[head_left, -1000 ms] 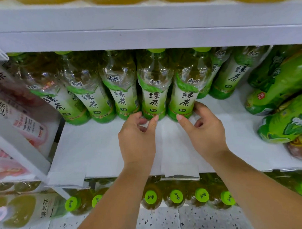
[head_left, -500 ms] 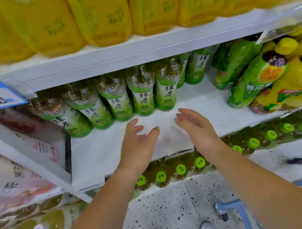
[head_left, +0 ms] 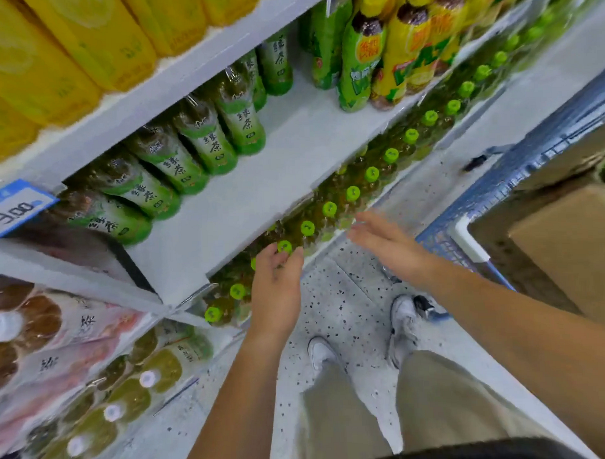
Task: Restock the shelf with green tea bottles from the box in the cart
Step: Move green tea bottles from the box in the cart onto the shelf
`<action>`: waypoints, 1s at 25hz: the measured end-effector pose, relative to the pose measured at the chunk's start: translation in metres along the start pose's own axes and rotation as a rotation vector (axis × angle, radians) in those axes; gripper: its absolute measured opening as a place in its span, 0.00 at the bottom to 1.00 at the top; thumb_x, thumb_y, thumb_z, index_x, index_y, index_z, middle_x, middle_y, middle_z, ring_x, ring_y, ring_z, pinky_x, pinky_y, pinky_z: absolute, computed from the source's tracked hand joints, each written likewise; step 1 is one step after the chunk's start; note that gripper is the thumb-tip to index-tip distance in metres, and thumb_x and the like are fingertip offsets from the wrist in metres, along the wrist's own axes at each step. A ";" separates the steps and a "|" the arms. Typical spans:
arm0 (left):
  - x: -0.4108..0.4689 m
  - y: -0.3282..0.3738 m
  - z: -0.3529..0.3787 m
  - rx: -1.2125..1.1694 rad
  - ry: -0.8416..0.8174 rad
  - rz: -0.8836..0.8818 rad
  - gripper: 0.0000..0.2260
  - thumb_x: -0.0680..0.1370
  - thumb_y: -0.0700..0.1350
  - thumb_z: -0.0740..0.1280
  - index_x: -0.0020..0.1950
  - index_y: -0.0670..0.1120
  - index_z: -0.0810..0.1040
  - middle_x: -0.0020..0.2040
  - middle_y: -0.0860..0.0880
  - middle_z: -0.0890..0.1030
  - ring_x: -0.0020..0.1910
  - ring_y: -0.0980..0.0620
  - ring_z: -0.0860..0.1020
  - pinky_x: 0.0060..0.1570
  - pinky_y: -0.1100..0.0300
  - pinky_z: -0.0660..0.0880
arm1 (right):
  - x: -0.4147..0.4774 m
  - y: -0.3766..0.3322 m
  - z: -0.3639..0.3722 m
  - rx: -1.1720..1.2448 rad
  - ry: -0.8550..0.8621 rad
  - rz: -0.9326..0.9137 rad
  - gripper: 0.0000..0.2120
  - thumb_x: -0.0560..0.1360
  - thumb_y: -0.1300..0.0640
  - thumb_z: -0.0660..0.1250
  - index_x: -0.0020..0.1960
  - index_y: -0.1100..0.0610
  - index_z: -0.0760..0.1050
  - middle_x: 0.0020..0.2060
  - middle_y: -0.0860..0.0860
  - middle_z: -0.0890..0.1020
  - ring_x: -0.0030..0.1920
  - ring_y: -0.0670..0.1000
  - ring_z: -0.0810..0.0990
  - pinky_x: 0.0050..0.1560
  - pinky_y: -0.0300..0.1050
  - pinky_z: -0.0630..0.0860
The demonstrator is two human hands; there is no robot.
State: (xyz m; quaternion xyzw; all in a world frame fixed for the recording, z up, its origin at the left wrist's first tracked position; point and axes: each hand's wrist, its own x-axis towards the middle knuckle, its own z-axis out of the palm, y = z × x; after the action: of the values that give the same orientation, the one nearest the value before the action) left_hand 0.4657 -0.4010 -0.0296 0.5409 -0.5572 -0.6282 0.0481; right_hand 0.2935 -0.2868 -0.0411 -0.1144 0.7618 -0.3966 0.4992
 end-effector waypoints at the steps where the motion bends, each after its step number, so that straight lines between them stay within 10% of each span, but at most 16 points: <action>1: -0.013 0.003 0.003 0.011 -0.020 0.000 0.25 0.80 0.59 0.65 0.75 0.55 0.67 0.66 0.57 0.74 0.64 0.54 0.74 0.65 0.50 0.71 | -0.015 0.004 -0.004 -0.005 0.006 0.019 0.29 0.81 0.42 0.63 0.79 0.46 0.61 0.73 0.44 0.70 0.71 0.48 0.69 0.63 0.45 0.66; 25: -0.161 0.134 0.255 0.346 -0.611 0.308 0.26 0.81 0.57 0.65 0.77 0.53 0.63 0.68 0.56 0.72 0.67 0.56 0.72 0.59 0.60 0.67 | -0.236 0.073 -0.290 0.197 0.450 0.060 0.27 0.83 0.43 0.61 0.79 0.50 0.63 0.71 0.46 0.69 0.70 0.47 0.68 0.65 0.41 0.64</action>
State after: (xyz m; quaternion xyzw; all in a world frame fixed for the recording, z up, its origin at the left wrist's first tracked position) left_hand 0.2719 -0.1792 0.1196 0.2387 -0.7186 -0.6424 -0.1184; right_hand 0.1746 0.0382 0.1191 0.0486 0.8146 -0.4693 0.3373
